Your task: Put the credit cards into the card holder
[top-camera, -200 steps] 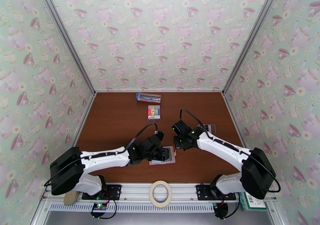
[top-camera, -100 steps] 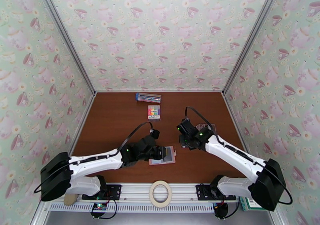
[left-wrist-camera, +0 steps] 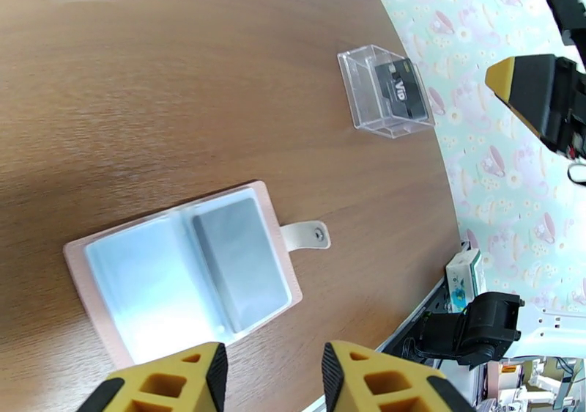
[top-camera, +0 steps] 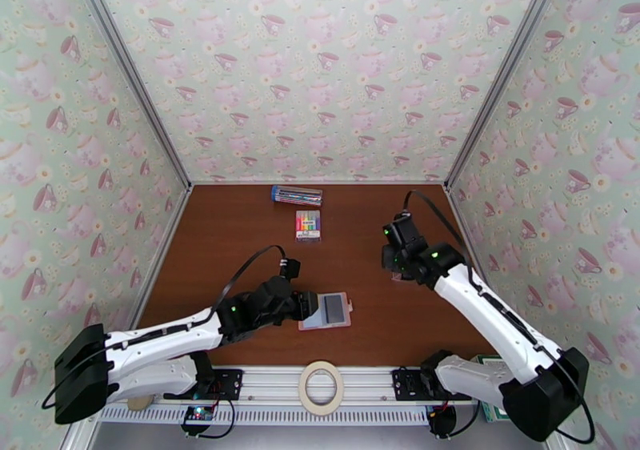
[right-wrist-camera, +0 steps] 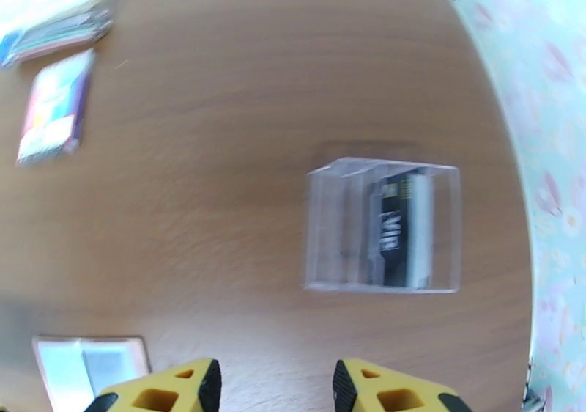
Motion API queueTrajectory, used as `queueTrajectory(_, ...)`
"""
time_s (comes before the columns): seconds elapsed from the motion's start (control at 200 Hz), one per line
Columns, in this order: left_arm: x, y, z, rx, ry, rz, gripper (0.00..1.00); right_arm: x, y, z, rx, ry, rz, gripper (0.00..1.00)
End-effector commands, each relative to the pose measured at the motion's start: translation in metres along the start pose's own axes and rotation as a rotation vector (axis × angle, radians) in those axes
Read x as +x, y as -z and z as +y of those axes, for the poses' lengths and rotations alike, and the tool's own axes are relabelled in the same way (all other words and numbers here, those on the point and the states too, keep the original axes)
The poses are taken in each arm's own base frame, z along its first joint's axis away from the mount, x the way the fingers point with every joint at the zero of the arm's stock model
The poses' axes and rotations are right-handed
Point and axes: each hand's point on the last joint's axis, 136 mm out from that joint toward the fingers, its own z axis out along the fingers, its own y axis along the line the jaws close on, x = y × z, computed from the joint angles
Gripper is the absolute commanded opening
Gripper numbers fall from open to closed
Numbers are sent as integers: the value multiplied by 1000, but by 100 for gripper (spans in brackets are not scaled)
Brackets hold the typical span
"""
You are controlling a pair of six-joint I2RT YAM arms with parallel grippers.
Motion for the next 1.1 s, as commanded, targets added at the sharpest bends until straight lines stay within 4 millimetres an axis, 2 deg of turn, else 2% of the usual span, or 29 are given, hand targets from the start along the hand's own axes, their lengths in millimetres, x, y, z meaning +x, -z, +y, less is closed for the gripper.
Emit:
queueTrajectory(0.0,4,2,14,-39,10,3,43,3,-16,-15,47,0,77,48)
queueTrajectory(0.185,7,2,16,-41,19,14,43,9,-58,-47,141,-46,180,49)
queueTrajectory(0.421,8,0,16,-38,25,18,43,14,-86,-62,132,-128,250,50)
queueTrajectory(0.571,10,-3,15,-36,25,32,43,20,-105,-64,128,-153,295,50)
queueTrajectory(0.866,10,-2,16,-40,22,32,43,28,-127,-69,159,-157,348,50)
queueTrajectory(1.097,11,-6,13,-38,18,48,43,25,-130,-76,209,-145,355,49)
